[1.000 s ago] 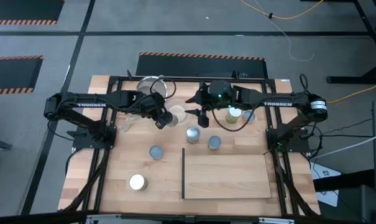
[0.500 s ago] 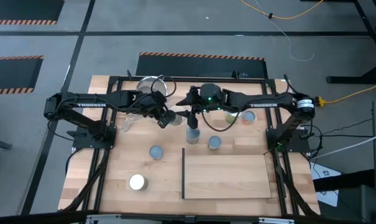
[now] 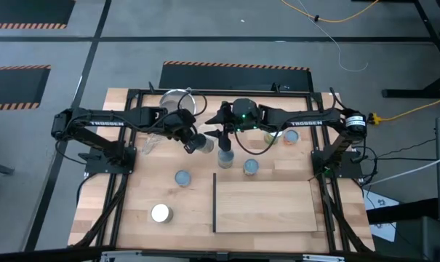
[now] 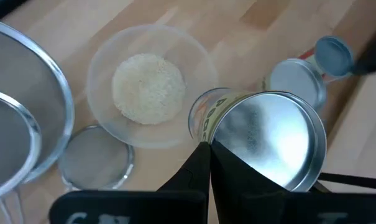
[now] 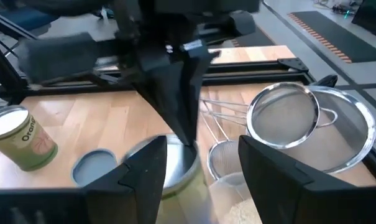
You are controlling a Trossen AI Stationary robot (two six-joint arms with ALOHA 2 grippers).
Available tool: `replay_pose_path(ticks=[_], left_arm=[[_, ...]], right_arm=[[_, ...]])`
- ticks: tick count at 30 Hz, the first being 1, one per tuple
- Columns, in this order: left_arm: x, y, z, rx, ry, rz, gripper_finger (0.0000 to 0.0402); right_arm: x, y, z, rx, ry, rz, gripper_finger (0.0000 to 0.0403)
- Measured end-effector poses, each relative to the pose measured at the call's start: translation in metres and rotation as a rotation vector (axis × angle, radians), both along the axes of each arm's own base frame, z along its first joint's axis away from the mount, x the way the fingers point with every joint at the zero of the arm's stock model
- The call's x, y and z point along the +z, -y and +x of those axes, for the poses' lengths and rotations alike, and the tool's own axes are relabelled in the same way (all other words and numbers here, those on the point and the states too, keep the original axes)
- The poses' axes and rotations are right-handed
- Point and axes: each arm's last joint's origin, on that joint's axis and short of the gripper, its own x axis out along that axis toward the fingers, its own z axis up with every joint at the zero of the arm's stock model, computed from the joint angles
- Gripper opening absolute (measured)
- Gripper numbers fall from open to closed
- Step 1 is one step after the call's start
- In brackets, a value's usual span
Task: Pick and place cans onto a shelf
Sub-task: Put the blue can on the shelf
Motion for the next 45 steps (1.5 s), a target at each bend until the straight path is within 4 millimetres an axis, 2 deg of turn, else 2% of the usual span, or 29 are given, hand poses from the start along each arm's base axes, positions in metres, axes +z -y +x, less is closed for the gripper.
replay_pose_path(ticks=[8,19,24,32,45], left_arm=[[-0.008,0.015,0.007,-0.020,-0.027,-0.043,0.0000],[-0.050,0.021,0.035,-0.053,-0.177,-0.078,0.0000],[-0.060,0.020,0.039,-0.052,-0.214,-0.082,0.0000],[-0.061,0.020,0.040,-0.051,-0.216,-0.079,0.0006],[-0.059,0.019,0.042,-0.055,-0.183,-0.064,0.0074]], right_arm=[[-0.007,-0.001,-0.003,0.016,-0.073,0.016,0.0204],[-0.009,-0.001,-0.004,0.016,-0.100,0.020,0.0204],[-0.009,-0.001,-0.005,0.017,-0.102,0.018,0.0204],[-0.009,-0.001,-0.005,0.017,-0.110,0.019,0.0204],[-0.009,-0.001,-0.005,0.021,-0.110,0.011,0.0204]])
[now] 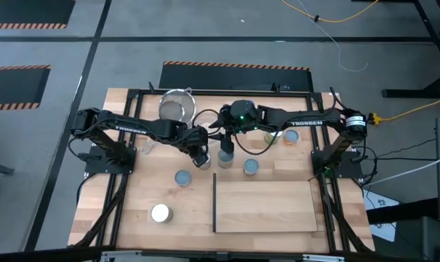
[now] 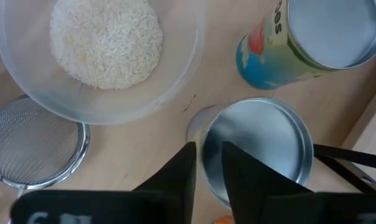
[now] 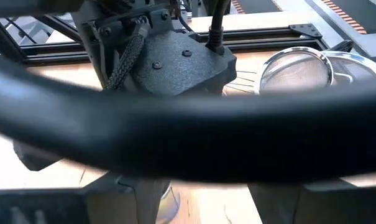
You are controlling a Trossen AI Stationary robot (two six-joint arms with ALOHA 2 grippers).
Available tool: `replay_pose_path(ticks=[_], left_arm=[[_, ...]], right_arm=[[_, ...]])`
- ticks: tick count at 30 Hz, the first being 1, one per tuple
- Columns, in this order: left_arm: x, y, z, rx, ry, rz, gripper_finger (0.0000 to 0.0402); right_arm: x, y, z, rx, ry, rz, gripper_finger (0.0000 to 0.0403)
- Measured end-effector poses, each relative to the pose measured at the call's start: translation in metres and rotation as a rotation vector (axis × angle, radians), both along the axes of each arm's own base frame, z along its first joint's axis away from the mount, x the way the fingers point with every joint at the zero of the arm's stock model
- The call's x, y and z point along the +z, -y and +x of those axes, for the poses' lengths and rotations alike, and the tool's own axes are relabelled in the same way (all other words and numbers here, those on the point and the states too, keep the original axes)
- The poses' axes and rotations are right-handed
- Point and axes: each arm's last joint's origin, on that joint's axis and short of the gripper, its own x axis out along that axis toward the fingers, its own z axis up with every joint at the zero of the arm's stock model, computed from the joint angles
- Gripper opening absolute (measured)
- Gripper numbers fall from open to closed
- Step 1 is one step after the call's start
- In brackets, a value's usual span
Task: Pick and place cans onto a shelf
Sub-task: Put the blue can on the shelf
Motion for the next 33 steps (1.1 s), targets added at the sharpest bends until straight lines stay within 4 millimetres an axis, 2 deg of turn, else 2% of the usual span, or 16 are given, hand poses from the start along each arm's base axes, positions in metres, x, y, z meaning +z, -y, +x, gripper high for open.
replay_pose_path(ticks=[3,7,12,16,20,23,25,28,33], left_arm=[[0.007,-0.002,-0.004,-0.009,0.018,0.012,0.0077],[0.028,-0.003,-0.020,0.007,0.060,0.052,0.0075],[0.060,-0.001,-0.057,0.038,0.090,0.130,0.0078],[0.079,0.005,-0.088,0.070,0.112,0.182,0.0075],[0.090,0.013,-0.108,0.089,0.147,0.205,0.0077],[0.095,0.018,-0.114,0.083,0.180,0.225,0.0077],[0.096,0.021,-0.116,0.073,0.189,0.241,0.0075],[0.096,0.025,-0.116,0.060,0.190,0.252,0.0076],[0.094,0.028,-0.113,0.043,0.181,0.256,0.0077]], right_arm=[[0.000,0.000,0.000,0.008,0.000,-0.016,0.0204],[0.000,0.000,0.000,0.020,0.003,-0.018,0.0204],[0.018,-0.003,0.004,0.165,0.068,-0.024,0.0204],[0.035,-0.003,0.007,0.167,0.094,-0.010,0.0204],[0.037,-0.003,0.007,0.165,0.096,-0.002,0.0204],[0.029,-0.004,0.012,0.170,0.077,0.005,0.0204],[0.017,-0.004,0.019,0.177,0.051,0.015,0.0204],[-0.002,-0.003,0.027,0.203,0.012,0.043,0.0204],[-0.022,-0.004,0.038,0.266,0.001,0.084,0.0204]])
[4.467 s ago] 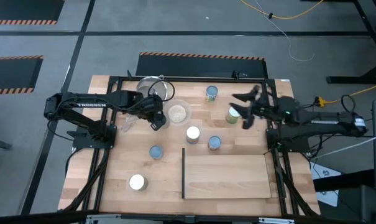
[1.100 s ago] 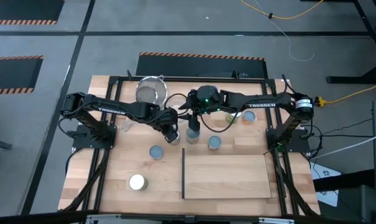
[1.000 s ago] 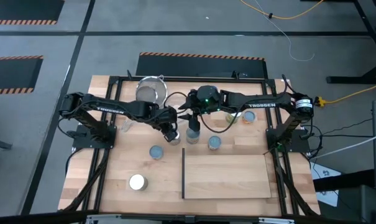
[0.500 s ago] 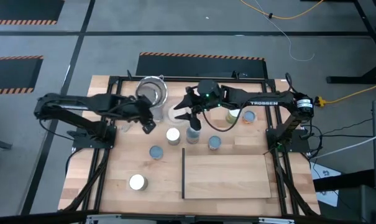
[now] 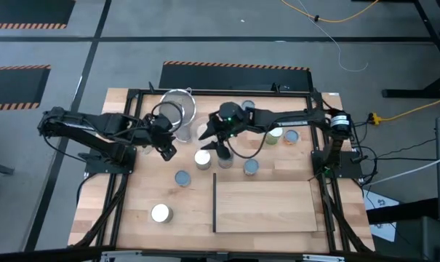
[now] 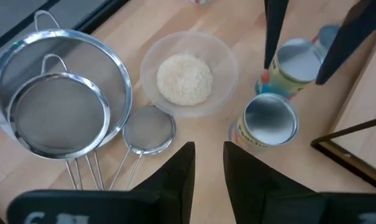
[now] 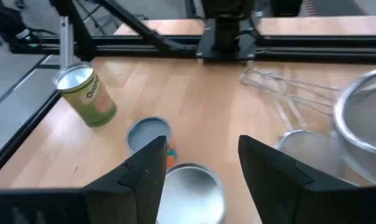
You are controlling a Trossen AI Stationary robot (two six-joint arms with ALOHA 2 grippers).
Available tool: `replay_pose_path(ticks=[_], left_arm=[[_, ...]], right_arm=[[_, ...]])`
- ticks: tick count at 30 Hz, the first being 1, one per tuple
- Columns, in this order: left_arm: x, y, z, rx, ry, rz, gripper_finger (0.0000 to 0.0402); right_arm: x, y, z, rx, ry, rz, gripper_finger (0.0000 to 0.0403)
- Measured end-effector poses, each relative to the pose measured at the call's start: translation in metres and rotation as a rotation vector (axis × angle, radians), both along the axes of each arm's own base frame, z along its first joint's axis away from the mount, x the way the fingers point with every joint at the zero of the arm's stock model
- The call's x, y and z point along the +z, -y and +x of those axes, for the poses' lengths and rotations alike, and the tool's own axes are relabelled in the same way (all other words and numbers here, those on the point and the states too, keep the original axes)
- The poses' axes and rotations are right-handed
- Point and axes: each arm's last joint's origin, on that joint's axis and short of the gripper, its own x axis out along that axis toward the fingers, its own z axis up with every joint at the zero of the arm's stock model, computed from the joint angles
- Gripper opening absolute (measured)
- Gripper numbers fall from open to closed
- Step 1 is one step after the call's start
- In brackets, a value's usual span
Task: Pick and place cans onto a shelf
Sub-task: Put the blue can on the shelf
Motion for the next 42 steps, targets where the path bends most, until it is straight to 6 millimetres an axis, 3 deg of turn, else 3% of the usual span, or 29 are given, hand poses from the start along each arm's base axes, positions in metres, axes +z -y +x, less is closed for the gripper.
replay_pose_path(ticks=[12,35,42], left_arm=[[0.001,-0.001,-0.001,0.011,0.007,0.014,0.0075],[0.001,-0.001,-0.001,0.011,0.007,0.014,0.0077],[0.001,-0.001,0.000,0.011,0.008,0.013,0.0075]], right_arm=[[-0.044,0.002,0.014,0.007,-0.086,0.019,0.0204],[-0.055,0.007,0.014,-0.068,-0.149,-0.029,0.0204],[-0.068,0.007,0.015,-0.066,-0.193,-0.018,0.0204]])
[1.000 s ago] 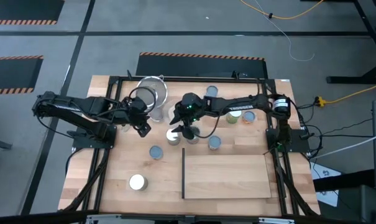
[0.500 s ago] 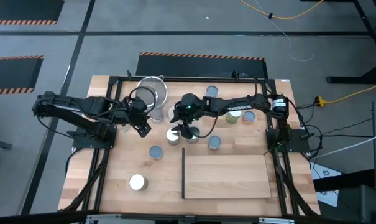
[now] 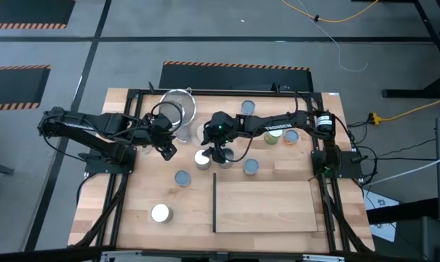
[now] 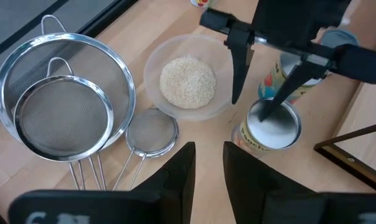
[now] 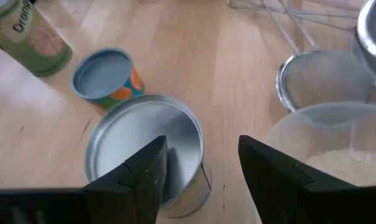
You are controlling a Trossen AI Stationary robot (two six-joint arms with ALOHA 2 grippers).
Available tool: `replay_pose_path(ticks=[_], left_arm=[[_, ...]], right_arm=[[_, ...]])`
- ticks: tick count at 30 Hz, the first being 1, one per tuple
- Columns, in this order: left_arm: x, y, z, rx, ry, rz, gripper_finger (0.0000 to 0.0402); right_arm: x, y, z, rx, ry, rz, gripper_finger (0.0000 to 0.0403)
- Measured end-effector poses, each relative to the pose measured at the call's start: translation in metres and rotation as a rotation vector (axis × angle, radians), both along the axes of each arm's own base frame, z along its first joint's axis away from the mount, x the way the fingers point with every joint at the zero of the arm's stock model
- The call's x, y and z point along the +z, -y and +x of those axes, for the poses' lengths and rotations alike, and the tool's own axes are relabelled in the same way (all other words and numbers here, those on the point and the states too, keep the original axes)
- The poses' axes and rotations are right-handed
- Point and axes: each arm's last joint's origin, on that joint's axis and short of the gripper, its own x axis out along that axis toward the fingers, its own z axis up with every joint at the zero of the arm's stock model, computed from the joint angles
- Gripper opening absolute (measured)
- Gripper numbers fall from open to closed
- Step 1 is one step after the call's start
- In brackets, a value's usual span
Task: Pick and place cans onto a shelf
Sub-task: Put the blue can on the shelf
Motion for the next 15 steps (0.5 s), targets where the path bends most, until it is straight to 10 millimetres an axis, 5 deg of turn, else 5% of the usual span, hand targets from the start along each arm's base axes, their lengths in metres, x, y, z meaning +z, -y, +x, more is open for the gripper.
replay_pose_path(ticks=[4,15], left_arm=[[0.0000,0.0000,0.0001,0.000,0.000,0.000,0.0078],[0.0002,0.0000,0.0001,0.000,0.001,0.000,0.0078]], right_arm=[[-0.0019,0.0003,0.0004,0.002,-0.004,0.003,0.0186],[-0.0019,0.0007,0.0002,0.000,-0.009,0.004,0.0053]])
